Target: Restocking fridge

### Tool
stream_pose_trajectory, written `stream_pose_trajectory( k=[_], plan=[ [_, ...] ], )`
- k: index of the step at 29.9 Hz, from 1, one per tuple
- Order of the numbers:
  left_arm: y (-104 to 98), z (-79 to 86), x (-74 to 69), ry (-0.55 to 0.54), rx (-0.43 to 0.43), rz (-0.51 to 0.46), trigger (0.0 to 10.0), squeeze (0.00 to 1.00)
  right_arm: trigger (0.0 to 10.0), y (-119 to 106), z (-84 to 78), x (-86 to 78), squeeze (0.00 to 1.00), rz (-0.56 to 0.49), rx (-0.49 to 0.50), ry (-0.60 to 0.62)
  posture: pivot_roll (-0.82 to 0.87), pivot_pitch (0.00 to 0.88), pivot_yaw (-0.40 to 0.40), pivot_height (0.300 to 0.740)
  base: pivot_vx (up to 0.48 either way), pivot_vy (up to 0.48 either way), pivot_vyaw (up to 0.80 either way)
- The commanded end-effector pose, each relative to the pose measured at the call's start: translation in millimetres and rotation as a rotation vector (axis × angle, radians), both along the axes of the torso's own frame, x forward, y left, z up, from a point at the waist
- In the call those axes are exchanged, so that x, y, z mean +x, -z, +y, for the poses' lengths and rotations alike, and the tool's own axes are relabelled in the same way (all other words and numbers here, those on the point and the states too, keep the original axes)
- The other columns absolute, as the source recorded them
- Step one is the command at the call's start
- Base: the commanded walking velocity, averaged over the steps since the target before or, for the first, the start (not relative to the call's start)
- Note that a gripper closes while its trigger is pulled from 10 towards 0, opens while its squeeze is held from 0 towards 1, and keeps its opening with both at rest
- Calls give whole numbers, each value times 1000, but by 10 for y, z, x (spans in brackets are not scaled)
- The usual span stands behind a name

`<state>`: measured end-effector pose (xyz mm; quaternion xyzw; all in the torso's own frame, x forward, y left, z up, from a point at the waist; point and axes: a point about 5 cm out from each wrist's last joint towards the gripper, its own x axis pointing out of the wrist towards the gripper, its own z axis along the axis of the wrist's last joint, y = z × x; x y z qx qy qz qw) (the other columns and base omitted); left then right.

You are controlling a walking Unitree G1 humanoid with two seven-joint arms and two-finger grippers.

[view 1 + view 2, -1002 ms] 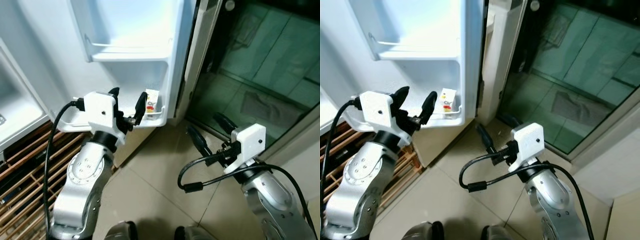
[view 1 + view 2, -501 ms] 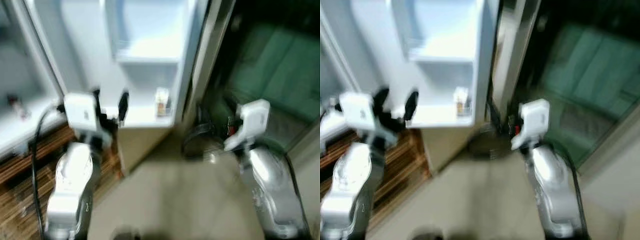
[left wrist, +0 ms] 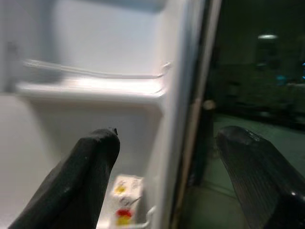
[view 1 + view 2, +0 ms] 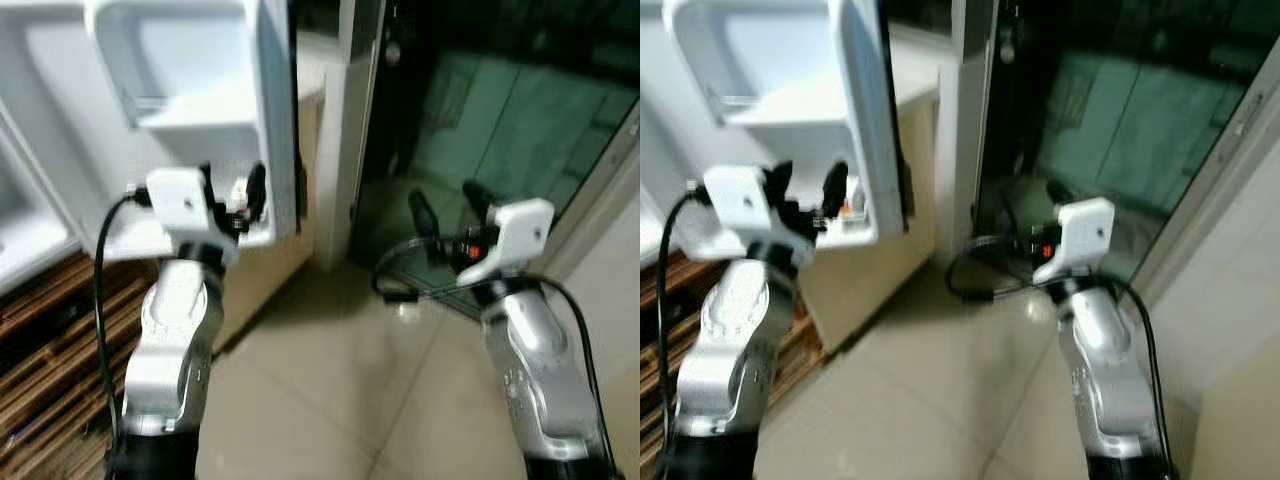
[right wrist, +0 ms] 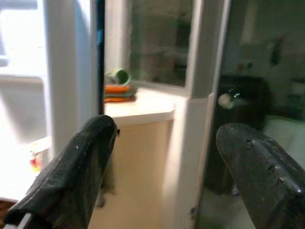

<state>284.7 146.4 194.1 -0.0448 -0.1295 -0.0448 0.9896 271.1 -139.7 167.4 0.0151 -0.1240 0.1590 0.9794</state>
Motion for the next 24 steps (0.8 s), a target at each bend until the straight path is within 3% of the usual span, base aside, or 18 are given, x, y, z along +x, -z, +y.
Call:
stream_pose_trajectory(
  k=[1,7,15,17,20,21,22,24],
  plan=[
    [-13,11,5,-13,-1,-8,10000,0,10000,-49,1,3,0,-29,-20,-4,-117,0,4,740,247,-409,725],
    [-11,43,20,-69,-15,-13,10000,0,10000,-42,45,-7,0,-35,-44,-39,-118,0,-1,740,206,-241,682],
    [79,68,90,-142,73,42,10000,0,10000,-21,86,15,0,-27,-66,-60,-112,0,-9,740,0,0,599],
    [166,62,119,-137,100,73,10000,0,10000,3,74,32,0,-4,-37,-49,-111,0,-9,740,0,0,556],
    [447,146,143,-142,159,160,10000,0,10000,25,4,89,0,65,121,1,-104,0,-7,740,0,0,513],
    [489,164,137,-139,158,173,10000,0,10000,30,-4,92,0,70,130,3,-112,0,-4,740,0,0,500],
    [454,171,49,-79,84,144,10000,0,10000,61,-15,88,0,73,101,1,-108,0,-5,740,0,0,494],
    [438,168,14,-62,67,134,10000,0,10000,76,-19,84,0,73,85,-1,-103,0,-6,740,0,0,488]
  ],
)
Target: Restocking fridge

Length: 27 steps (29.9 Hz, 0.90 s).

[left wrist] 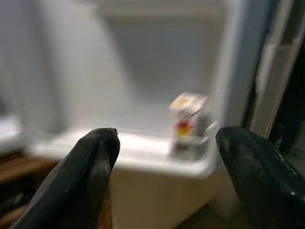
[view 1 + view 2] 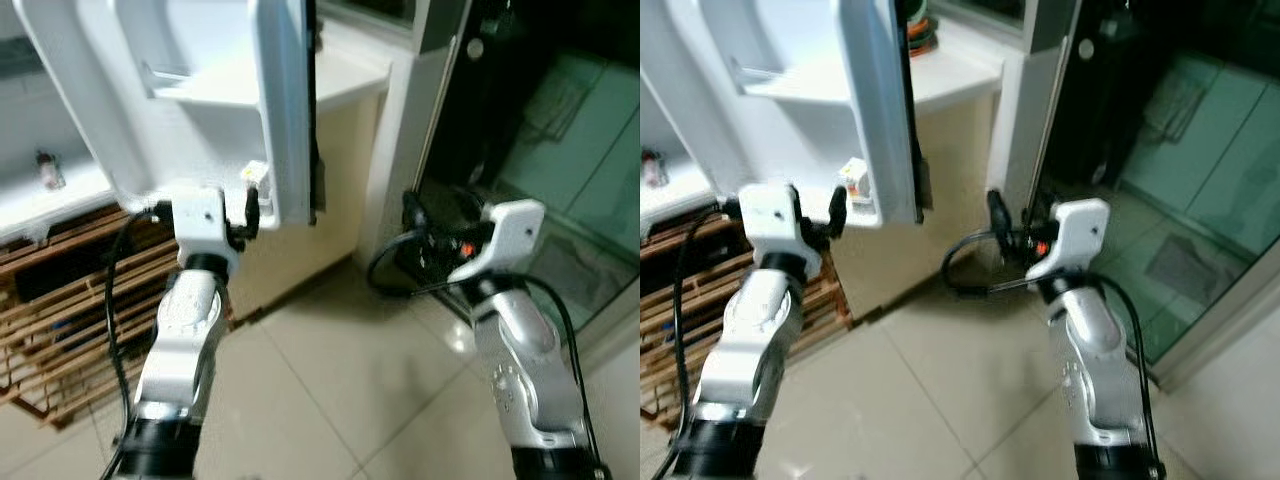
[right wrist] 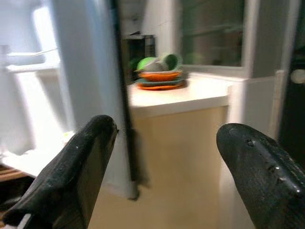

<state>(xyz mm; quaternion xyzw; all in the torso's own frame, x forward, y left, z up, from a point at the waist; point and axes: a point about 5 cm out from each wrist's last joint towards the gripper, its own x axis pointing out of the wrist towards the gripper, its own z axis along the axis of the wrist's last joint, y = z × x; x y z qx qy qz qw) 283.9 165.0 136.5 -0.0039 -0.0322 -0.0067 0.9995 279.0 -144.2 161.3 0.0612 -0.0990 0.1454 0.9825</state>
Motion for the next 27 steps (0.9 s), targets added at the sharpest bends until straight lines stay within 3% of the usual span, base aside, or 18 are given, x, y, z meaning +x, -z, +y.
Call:
stream_pose_trajectory(
  k=[1,4,5,7,9,15,27],
  plan=[
    [-159,-10,-68,45,-17,-82,10000,0,10000,44,29,-8,0,9,-28,-24,-96,0,-11,740,0,0,488],
    [-107,38,-165,67,23,-89,10000,0,10000,74,29,-13,0,17,-33,-26,-96,0,-11,740,0,0,483],
    [-40,129,-201,24,0,-62,10000,0,10000,103,19,-6,0,33,-36,-25,-76,0,-25,740,0,0,494],
    [-54,146,-199,7,3,-65,10000,0,10000,116,15,-3,0,39,-38,-24,-76,0,-25,740,0,0,494],
    [-93,141,-191,2,17,-85,10000,0,10000,128,6,2,0,47,-37,-22,-65,0,-30,740,0,0,488],
    [-170,9,-134,-5,-74,-86,10000,0,10000,135,49,23,0,42,-55,-29,-78,0,-21,740,249,-95,483],
    [-202,-64,-66,18,-56,-78,10000,0,10000,109,89,38,0,11,-88,-41,-88,0,-9,740,349,-322,479]
  ],
)
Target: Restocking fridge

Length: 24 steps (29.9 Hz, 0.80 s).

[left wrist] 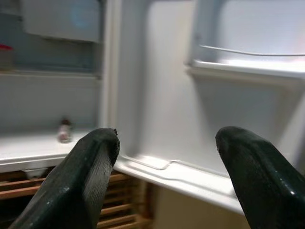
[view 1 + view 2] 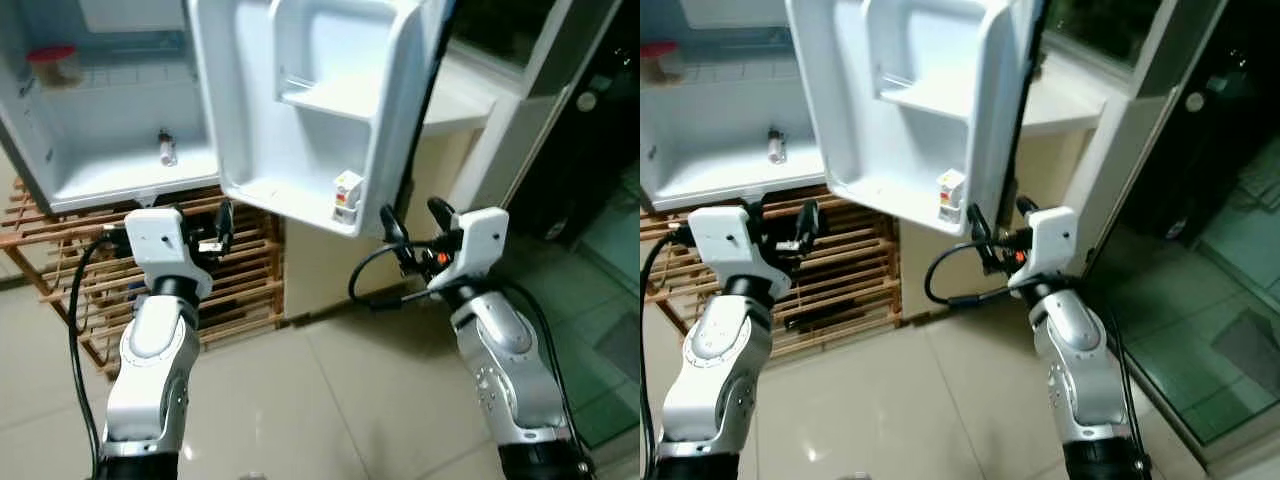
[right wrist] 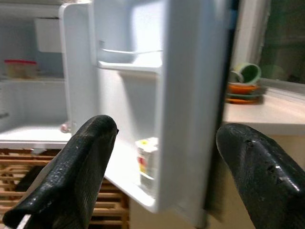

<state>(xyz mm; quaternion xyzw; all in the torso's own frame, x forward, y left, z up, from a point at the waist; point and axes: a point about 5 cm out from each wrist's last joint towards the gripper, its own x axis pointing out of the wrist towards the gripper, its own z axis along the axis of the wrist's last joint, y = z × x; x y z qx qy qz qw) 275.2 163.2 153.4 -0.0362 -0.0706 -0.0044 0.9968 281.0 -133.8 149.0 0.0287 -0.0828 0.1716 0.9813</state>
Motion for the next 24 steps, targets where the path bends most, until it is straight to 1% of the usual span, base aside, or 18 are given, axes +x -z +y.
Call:
stream_pose_trajectory(
  k=[1,3,5,7,9,11,12,13,15,17,18,19,20,21,24],
  plan=[
    [-38,-56,22,26,10,-5,10000,0,10000,-12,-15,19,0,-8,-10,8,-88,0,-9,740,266,-398,488],
    [-55,-85,18,42,22,-18,10000,0,10000,-4,-13,23,0,-2,5,15,-88,0,-9,740,266,-396,516],
    [-66,-115,14,58,16,-26,10000,0,10000,9,-6,28,0,9,-4,21,-87,0,-9,740,287,-383,0],
    [-74,-82,63,10,51,-14,10000,0,10000,5,2,18,0,3,17,22,-89,0,-8,740,0,0,0],
    [-101,-60,70,6,33,-27,10000,0,10000,-8,-5,14,0,-5,25,26,-89,0,-8,740,0,0,0],
    [-115,-17,59,4,37,-30,10000,0,10000,-6,-11,7,0,-4,11,26,-91,0,-2,740,0,0,0],
    [-79,55,-1,13,37,-2,10000,0,10000,17,-58,-17,0,0,-1,49,-86,0,-5,740,0,0,775],
    [-55,139,-88,9,46,9,10000,0,10000,60,-143,-46,0,27,29,91,-74,0,-14,740,0,0,738],
    [-52,155,-107,7,50,9,10000,0,10000,71,-163,-53,0,35,39,101,-74,0,-14,740,0,0,738],
    [43,184,-190,28,65,61,10000,0,10000,150,-244,-98,0,70,51,132,-62,0,-21,740,0,0,712],
    [112,183,-239,47,67,96,10000,0,10000,195,-285,-124,0,86,46,147,-53,0,-28,740,0,0,706],
    [239,166,-347,71,75,160,10000,0,10000,280,-354,-161,0,115,34,167,-45,0,-36,740,0,0,700],
    [289,153,-388,75,61,190,10000,0,10000,302,-374,-166,0,122,26,169,-43,0,-39,740,0,0,688],
    [313,142,-411,75,51,207,10000,0,10000,311,-385,-167,0,124,22,169,-41,0,-41,740,0,0,688],
    [291,132,-401,57,71,192,10000,0,10000,312,-403,-135,0,126,16,168,-37,0,-45,740,0,0,681]
  ],
)
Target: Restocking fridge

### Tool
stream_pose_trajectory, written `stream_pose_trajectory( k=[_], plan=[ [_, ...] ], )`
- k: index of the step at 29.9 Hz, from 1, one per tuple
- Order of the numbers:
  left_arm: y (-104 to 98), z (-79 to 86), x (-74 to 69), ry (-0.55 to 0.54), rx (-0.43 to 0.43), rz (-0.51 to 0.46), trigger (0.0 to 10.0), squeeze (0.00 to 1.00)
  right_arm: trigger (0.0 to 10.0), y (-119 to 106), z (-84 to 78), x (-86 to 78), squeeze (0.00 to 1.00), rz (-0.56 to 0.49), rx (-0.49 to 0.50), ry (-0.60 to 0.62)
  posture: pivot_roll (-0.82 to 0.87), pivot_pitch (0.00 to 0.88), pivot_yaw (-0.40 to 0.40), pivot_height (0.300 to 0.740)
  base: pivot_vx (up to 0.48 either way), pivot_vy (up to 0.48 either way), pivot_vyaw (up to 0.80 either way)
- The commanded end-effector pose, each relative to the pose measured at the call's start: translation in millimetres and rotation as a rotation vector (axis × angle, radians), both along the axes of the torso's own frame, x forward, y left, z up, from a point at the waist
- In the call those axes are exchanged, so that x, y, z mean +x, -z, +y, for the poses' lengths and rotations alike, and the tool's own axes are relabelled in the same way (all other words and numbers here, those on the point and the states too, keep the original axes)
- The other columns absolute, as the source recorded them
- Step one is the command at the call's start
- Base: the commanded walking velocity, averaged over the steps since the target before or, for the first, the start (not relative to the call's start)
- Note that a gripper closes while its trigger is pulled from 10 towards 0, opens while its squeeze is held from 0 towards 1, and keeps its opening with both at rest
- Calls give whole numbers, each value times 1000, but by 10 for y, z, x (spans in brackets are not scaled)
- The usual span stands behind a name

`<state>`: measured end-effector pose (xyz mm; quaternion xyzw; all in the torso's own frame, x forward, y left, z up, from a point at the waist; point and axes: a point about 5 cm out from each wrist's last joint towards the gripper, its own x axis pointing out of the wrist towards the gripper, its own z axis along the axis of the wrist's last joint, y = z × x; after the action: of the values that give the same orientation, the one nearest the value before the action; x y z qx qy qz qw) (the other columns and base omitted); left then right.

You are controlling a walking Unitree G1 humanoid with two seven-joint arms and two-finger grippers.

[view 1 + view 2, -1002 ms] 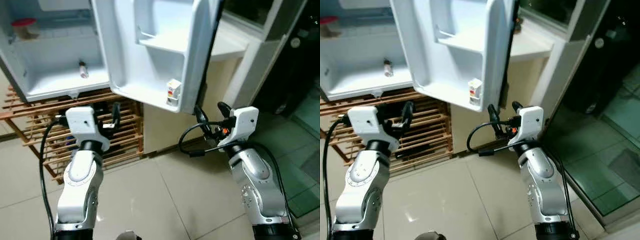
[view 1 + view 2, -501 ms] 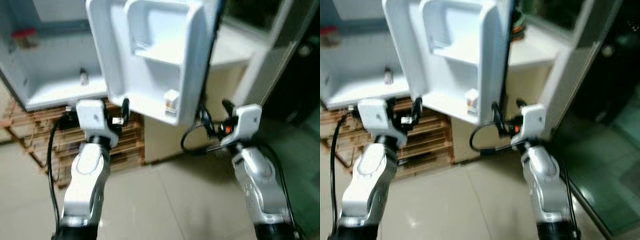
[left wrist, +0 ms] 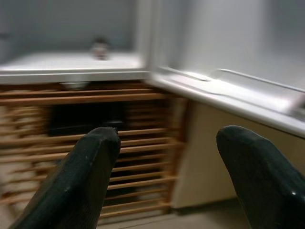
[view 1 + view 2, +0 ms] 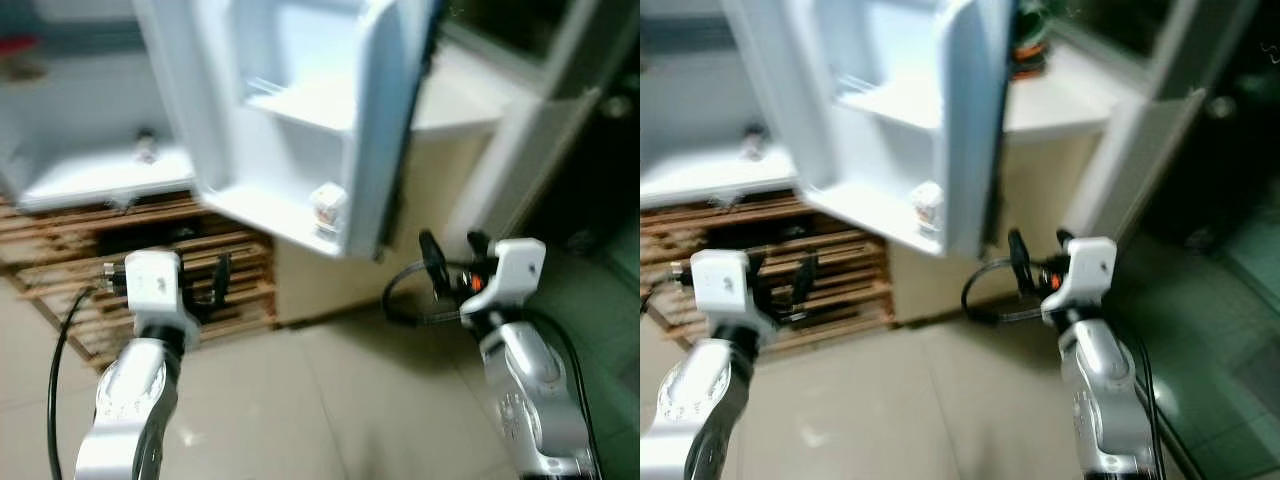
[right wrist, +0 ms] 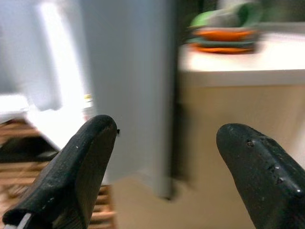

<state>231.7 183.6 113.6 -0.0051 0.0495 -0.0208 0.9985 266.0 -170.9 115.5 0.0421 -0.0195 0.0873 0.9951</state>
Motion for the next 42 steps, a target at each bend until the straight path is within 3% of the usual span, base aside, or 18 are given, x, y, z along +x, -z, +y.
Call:
stream_pose_trajectory(
  k=[1,4,10,23,34,42],
  plan=[
    [-171,-75,69,3,23,-81,10000,0,10000,-33,-24,43,0,-11,-9,-4,-37,0,-49,740,0,0,681],
    [-300,-134,152,7,-3,-127,10000,0,10000,-76,27,95,0,-23,-11,-29,-39,0,-54,740,82,-290,681],
    [-339,-180,212,19,-19,-136,10000,0,10000,-111,67,117,0,-37,-26,-39,-46,0,-55,740,258,-401,227],
    [-360,-287,283,87,-49,-143,10000,0,10000,-73,83,3,0,-31,-29,-39,-73,0,-34,740,313,-361,0],
    [-394,-170,384,8,-46,-158,10000,0,10000,-20,4,-37,0,4,-36,0,-78,0,-29,740,362,-209,0],
    [-292,-87,433,-20,-43,-112,10000,0,10000,61,-133,-256,0,69,-78,-27,-96,0,-26,740,0,0,0]
  ],
)
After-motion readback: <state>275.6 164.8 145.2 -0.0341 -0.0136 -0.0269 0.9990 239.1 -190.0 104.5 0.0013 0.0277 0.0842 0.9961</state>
